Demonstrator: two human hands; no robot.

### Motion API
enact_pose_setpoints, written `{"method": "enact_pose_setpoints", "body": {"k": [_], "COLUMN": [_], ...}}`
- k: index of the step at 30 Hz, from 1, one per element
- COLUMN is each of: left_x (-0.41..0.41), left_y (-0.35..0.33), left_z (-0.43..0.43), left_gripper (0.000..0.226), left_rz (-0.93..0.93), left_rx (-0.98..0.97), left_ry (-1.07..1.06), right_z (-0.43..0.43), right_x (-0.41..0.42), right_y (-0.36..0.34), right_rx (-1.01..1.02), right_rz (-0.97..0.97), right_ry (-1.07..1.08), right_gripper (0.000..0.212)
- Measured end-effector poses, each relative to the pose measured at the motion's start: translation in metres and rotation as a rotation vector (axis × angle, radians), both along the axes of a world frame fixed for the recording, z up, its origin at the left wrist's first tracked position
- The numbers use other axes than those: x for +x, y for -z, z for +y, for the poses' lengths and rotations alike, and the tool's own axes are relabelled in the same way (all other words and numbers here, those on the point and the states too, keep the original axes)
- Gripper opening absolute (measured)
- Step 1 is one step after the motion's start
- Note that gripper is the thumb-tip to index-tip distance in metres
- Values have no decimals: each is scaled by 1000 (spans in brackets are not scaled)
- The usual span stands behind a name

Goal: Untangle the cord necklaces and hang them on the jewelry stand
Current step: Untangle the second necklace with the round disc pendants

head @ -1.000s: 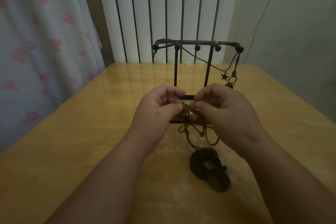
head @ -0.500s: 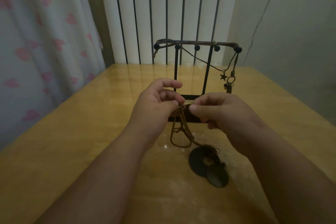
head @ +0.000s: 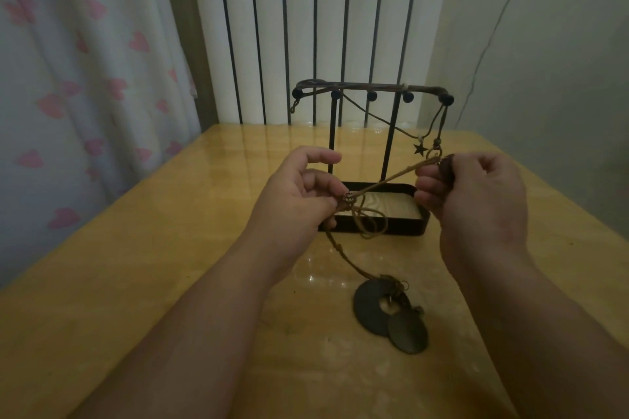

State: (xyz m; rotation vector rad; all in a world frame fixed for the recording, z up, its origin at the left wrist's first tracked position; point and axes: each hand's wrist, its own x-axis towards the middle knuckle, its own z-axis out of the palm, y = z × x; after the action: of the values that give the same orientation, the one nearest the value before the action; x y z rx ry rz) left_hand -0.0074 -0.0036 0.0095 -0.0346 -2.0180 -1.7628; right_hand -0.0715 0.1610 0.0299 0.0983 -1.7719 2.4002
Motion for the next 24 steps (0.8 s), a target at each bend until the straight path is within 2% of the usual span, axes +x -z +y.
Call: {"method": "enact_pose_setpoints", "body": {"k": [3, 8, 10, 12, 14, 18, 24], "left_x": [-1, -2, -2, -1, 0, 2, 4], "left_y": [1, 4, 5, 4, 4, 2, 0], "left_z": [1, -3, -1, 0, 1, 1, 3], "left_gripper": [53, 49, 50, 51, 53, 54, 55], "left_rz": [9, 16, 18, 13, 8, 16, 32], "left_rx": [-3, 92, 88, 64, 33, 10, -37], "left_ry": [-13, -1, 12, 13, 14, 10, 11], "right_z": [1, 4, 0, -2, -3, -5, -4], "right_x": [0, -6, -6, -5, -2, 1, 4], "right_y": [0, 5, 9, 9, 7, 10, 11], "right_rx": [88, 627, 774, 797, 724, 707, 759], "right_rz": [32, 28, 64, 157, 218, 231, 226], "right_ry": [41, -177, -250, -287, -378, -568, -599], "right_gripper": [14, 13, 14, 20, 25, 29, 18]}}
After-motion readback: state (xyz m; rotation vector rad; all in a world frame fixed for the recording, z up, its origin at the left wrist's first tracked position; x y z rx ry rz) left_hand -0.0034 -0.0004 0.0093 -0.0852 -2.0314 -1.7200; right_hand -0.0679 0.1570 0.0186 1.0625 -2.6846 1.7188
